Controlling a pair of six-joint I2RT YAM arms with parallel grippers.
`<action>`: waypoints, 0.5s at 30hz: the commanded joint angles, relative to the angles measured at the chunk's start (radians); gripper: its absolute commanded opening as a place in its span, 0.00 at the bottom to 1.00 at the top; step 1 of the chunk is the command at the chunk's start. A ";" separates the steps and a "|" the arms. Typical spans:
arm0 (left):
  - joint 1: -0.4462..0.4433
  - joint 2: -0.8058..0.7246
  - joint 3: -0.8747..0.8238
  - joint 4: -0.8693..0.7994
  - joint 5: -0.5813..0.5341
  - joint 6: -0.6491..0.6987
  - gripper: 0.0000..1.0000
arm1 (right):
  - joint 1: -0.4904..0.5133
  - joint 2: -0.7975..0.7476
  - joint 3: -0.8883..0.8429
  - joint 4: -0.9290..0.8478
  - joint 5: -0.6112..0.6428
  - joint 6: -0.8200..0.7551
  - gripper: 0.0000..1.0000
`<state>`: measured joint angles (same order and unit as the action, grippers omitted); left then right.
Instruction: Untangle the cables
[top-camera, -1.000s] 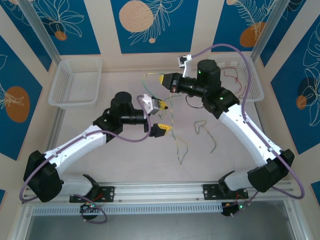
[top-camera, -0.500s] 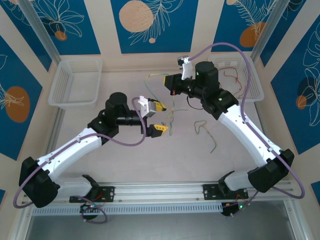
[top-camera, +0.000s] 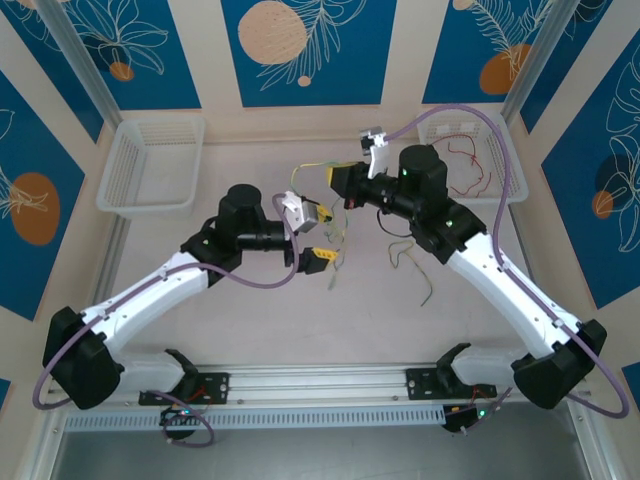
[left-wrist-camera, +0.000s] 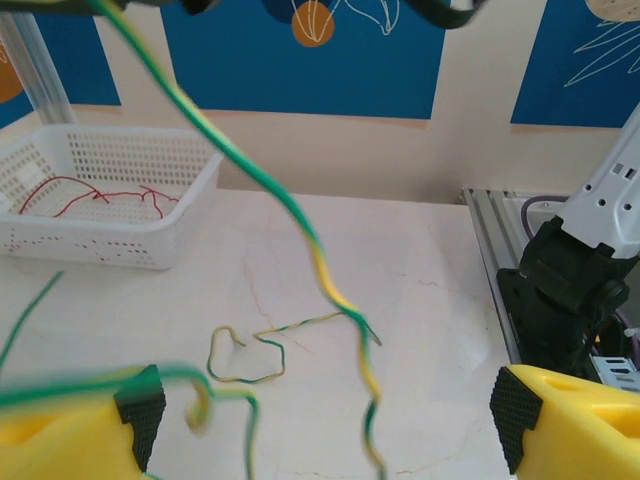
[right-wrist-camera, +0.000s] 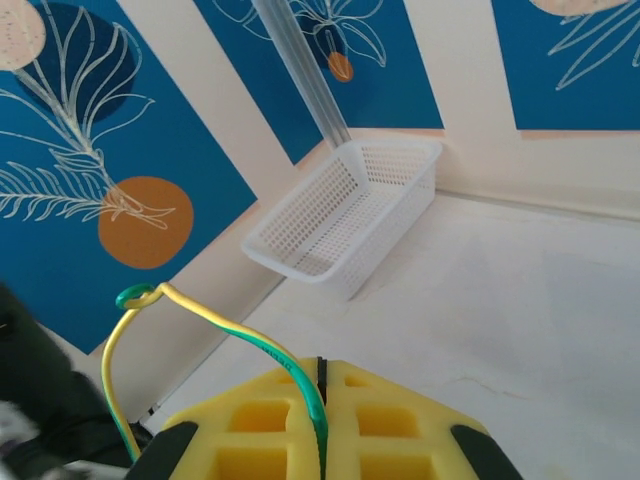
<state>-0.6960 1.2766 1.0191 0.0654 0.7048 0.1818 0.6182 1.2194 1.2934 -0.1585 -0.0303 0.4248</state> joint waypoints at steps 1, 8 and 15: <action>-0.003 0.038 0.072 0.008 0.081 -0.032 0.87 | 0.045 -0.017 -0.041 0.123 0.105 -0.029 0.00; -0.022 0.102 0.097 -0.005 0.129 -0.067 0.86 | 0.113 0.029 -0.039 0.208 0.164 -0.053 0.00; -0.025 0.095 0.102 -0.101 0.059 0.019 0.25 | 0.095 0.001 -0.016 0.201 0.167 -0.058 0.00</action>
<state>-0.7036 1.3701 1.0916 0.0498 0.7876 0.1509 0.7136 1.2457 1.2541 -0.0143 0.1169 0.3836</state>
